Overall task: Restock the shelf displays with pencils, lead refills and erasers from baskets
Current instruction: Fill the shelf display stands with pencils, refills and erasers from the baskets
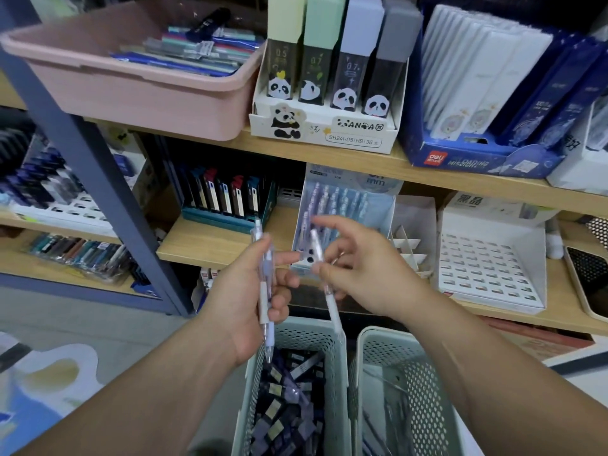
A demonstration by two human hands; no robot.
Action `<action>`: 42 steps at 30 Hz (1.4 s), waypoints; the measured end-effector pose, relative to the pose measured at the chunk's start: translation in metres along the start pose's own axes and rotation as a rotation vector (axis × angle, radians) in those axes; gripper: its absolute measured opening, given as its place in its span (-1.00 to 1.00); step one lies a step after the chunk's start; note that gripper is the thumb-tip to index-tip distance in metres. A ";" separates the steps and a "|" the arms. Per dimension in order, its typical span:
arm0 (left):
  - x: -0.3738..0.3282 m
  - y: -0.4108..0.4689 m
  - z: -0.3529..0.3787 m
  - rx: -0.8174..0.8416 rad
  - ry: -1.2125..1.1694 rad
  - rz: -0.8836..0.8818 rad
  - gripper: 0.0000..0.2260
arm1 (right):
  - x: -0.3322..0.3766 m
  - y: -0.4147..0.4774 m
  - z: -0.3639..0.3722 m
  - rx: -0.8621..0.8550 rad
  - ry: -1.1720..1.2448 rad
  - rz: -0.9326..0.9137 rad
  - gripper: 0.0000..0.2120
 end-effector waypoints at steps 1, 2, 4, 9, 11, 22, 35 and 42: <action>0.000 -0.001 0.000 0.010 -0.026 -0.010 -0.50 | 0.001 0.003 -0.006 -0.041 0.029 -0.008 -0.45; 0.001 -0.002 -0.001 0.016 -0.045 -0.013 -0.47 | 0.003 0.006 -0.012 -0.080 0.052 -0.023 -0.46; 0.002 -0.004 -0.004 0.028 -0.065 -0.018 -0.48 | 0.007 0.010 -0.022 -0.157 0.103 -0.070 -0.50; 0.000 -0.007 -0.013 0.028 -0.031 -0.012 -0.58 | 0.023 0.012 -0.040 -0.388 0.022 -0.248 -0.60; 0.001 -0.007 -0.016 0.006 -0.026 -0.004 -0.62 | 0.026 0.012 -0.043 -0.489 -0.099 -0.313 -0.67; 0.001 0.001 -0.022 -0.038 -0.027 0.022 -0.71 | 0.023 0.020 -0.028 -0.645 -0.583 -0.442 -0.77; 0.000 -0.001 -0.022 -0.039 -0.027 0.021 -0.74 | 0.013 0.027 -0.026 -0.674 -0.719 -0.442 -0.75; -0.004 -0.003 -0.017 -0.041 -0.012 0.049 -0.82 | 0.008 0.030 -0.026 -0.585 -0.749 -0.314 -0.67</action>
Point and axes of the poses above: each hand's wrist, its own y-axis towards the middle knuckle, its own z-axis out of the palm, x = y × z, the point moved 9 cm from there along y, towards the middle knuckle, and after that the axes turned 1 degree about x, right-handed, at the moved point
